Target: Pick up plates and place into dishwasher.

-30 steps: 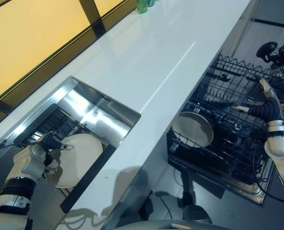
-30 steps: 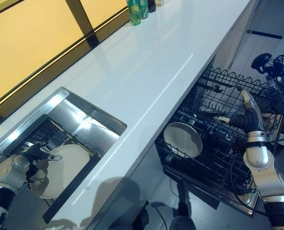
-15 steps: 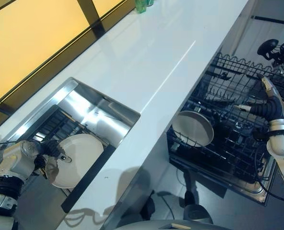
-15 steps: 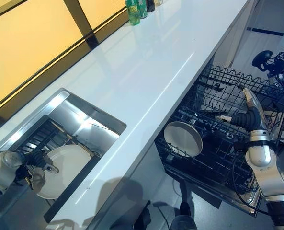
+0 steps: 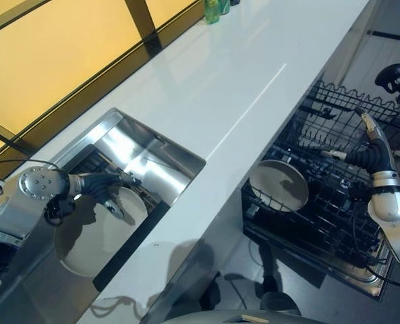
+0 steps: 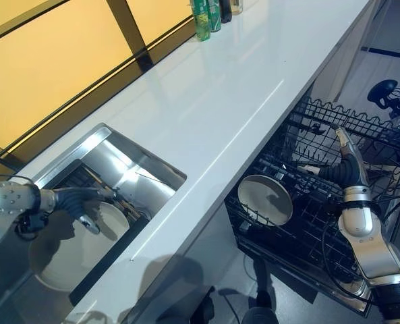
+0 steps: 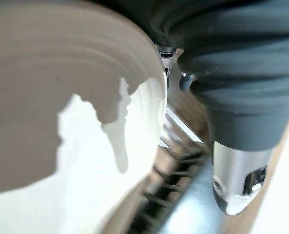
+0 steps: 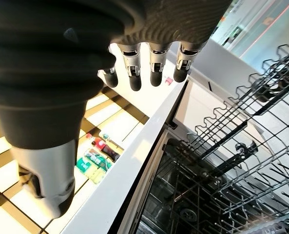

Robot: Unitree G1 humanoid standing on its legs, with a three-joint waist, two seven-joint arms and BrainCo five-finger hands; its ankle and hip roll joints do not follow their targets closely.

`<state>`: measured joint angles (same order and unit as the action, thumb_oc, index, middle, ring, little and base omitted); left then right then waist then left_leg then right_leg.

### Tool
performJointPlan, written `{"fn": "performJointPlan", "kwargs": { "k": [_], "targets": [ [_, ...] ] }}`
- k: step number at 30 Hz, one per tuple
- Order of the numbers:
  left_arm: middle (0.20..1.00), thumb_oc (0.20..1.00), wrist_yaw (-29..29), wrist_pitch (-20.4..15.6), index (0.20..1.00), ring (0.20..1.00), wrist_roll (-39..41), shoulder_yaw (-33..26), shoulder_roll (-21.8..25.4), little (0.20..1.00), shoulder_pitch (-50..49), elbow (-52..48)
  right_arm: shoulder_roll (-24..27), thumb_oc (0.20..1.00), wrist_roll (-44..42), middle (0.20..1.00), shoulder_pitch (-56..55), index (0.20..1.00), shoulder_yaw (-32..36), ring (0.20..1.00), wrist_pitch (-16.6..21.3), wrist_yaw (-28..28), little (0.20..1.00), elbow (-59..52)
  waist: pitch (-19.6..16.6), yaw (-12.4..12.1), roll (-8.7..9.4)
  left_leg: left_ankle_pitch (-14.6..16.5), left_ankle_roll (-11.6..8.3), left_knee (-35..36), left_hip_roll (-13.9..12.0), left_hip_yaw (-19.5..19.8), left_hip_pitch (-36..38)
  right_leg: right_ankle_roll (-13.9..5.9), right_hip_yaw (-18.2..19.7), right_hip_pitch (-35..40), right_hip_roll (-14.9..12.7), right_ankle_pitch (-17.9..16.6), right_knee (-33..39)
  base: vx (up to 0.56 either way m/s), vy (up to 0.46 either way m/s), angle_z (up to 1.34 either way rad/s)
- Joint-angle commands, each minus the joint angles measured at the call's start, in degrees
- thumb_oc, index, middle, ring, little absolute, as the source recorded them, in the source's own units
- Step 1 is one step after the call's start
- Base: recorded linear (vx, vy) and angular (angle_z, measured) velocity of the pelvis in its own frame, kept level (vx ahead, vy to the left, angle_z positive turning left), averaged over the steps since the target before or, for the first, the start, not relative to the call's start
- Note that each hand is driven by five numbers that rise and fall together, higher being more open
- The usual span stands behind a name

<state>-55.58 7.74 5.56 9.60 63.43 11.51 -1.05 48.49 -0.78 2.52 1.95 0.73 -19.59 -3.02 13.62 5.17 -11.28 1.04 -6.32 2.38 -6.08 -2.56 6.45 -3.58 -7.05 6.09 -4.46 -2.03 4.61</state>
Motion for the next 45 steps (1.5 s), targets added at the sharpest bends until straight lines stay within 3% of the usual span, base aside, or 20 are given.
{"fn": "performJointPlan", "kwargs": {
  "k": [1, 2, 3, 21, 33, 35, 38, 39, 40, 42, 45],
  "targets": [
    [1.0, 1.0, -3.2, 0.4, 1.0, 1.0, 3.2, 2.4, 0.6, 1.0, -8.4, -2.8, 3.4, 1.0, -1.5, 1.0, -0.6, 1.0, -0.3, 1.0, 1.1, -2.4, 1.0, -4.5, -7.2, -2.6, 4.66, 0.6, 1.19, -5.0, 1.0, -0.6, -6.6, -4.46, 0.4, -4.3, -6.1, 6.9, -10.2, 0.0, -0.04, 0.02],
    [0.467, 0.467, -3.6, 0.3, 0.467, 0.467, 3.6, 2.0, 0.8, 0.467, -8.4, -3.4, 3.3, 1.0, -1.5, 1.0, -0.9, 1.0, 0.0, 1.0, 1.2, -2.6, 1.0, -4.5, -7.3, -2.7, 4.75, 0.6, 1.13, -5.0, 1.0, -0.4, -6.7, -4.43, 0.2, -4.3, -6.0, 6.8, -10.1, 0.0, -0.038, 0.03],
    [0.2, 0.2, -4.1, 0.5, 0.2, 0.2, 3.8, 1.7, 1.0, 0.2, -8.4, -4.2, 3.2, 1.0, -1.5, 1.0, -1.0, 1.0, -0.1, 1.0, 1.1, -2.7, 1.0, -4.5, -7.3, -2.9, 4.76, 0.5, 1.13, -5.0, 1.0, -0.3, -6.7, -4.39, 0.1, -4.3, -6.0, 6.8, -10.1, 0.0, -0.032, 0.04],
    [0.2, 0.2, -4.1, 1.5, 0.2, 0.2, 3.4, -1.1, 0.4, 0.2, -11.8, -6.3, 3.0, 1.0, -2.1, 1.0, -2.8, 1.0, 0.6, 1.0, 0.2, -3.2, 1.0, -5.8, -7.9, -3.9, 5.82, 0.6, 1.2, -4.7, 0.8, 0.7, -6.8, -4.32, -0.6, -4.1, -5.6, 6.8, -9.9, 0.0, -0.009, 0.03],
    [0.2, 0.2, 3.6, 0.1, 0.2, 0.2, 1.6, -7.6, 0.1, 0.2, -12.4, -6.3, 2.7, 1.0, -2.8, 1.0, -4.5, 1.0, 2.3, 1.0, -0.3, -2.7, 1.0, -7.2, -8.7, -5.4, 6.63, 0.3, 1.19, -3.9, 0.8, 1.0, -6.8, -4.29, -1.8, -3.6, -5.7, 6.8, -9.5, 0.0, -0.001, 0.02],
    [0.2, 0.2, 6.3, -0.3, 0.2, 0.2, 1.5, -9.0, -0.3, 0.2, -12.2, -6.3, 2.3, 1.0, -2.6, 1.0, -4.8, 1.0, 2.5, 1.0, -0.3, -2.6, 1.0, -7.3, -8.9, -5.7, 6.77, 0.2, 1.15, -3.8, 0.8, 1.1, -6.9, -4.25, -2.1, -3.5, -5.7, 6.9, -9.5, -0.01, 0.0, 0.05],
    [0.2, 0.2, 15.6, -1.5, 0.2, 0.2, 0.0, -11.4, -1.9, 0.2, -12.3, -4.8, 1.3, 1.0, -2.1, 1.0, -5.2, 1.0, 2.9, 1.0, -0.4, -2.3, 1.0, -7.5, -9.1, -6.1, 7.03, 0.0, 1.1, -3.4, 0.7, 1.2, -6.8, -4.22, -2.5, -3.3, -5.7, 7.0, -9.5, 0.0, 0.0, 0.0],
    [0.536, 0.536, 19.9, -2.9, 0.536, 0.536, -1.0, -12.5, -2.4, 0.536, -12.7, -4.3, 0.9, 1.0, -1.8, 1.0, -5.7, 1.0, 3.2, 1.0, -0.3, -2.1, 1.0, -7.7, -9.2, -6.3, 7.12, -0.1, 1.1, -3.2, 0.7, 1.3, -6.8, -4.22, -2.6, -3.3, -5.7, 7.0, -9.4, 0.01, -0.009, 0.08],
    [1.0, 1.0, 22.1, -2.6, 1.0, 1.0, -1.1, -13.2, -2.6, 1.0, -13.1, -4.1, 0.8, 1.0, -1.7, 1.0, -5.9, 1.0, 3.4, 1.0, -0.3, -1.9, 1.0, -7.8, -9.3, -6.3, 7.18, -0.1, 1.09, -3.1, 0.7, 1.3, -6.8, -4.21, -2.6, -3.3, -5.7, 7.1, -9.4, 0.0, -0.015, 0.1],
    [1.0, 1.0, 29.9, -6.6, 1.0, 1.0, -2.3, -16.2, -5.2, 1.0, -13.9, -2.5, -0.6, 1.0, -1.1, 1.0, -6.8, 1.0, 4.4, 1.0, -0.3, -1.8, 1.0, -8.2, -9.3, -6.8, 7.63, -0.3, 1.15, -2.7, 0.8, 1.5, -6.8, -4.12, -2.9, -3.2, -5.6, 7.2, -9.3, -0.01, -0.023, 0.06],
    [1.0, 1.0, 35.3, -10.5, 1.0, 1.0, -3.8, -18.6, -9.0, 1.0, -14.4, -2.4, -2.6, 1.0, 0.4, 1.0, -7.3, 1.0, 4.9, 1.0, 0.2, -1.4, 1.0, -7.8, -9.4, -7.0, 8.09, -0.3, 1.08, -2.4, 0.7, 1.7, -6.8, -3.97, -3.1, -3.2, -5.5, 7.4, -9.4, 0.0, -0.007, 0.01]
  ]
}}
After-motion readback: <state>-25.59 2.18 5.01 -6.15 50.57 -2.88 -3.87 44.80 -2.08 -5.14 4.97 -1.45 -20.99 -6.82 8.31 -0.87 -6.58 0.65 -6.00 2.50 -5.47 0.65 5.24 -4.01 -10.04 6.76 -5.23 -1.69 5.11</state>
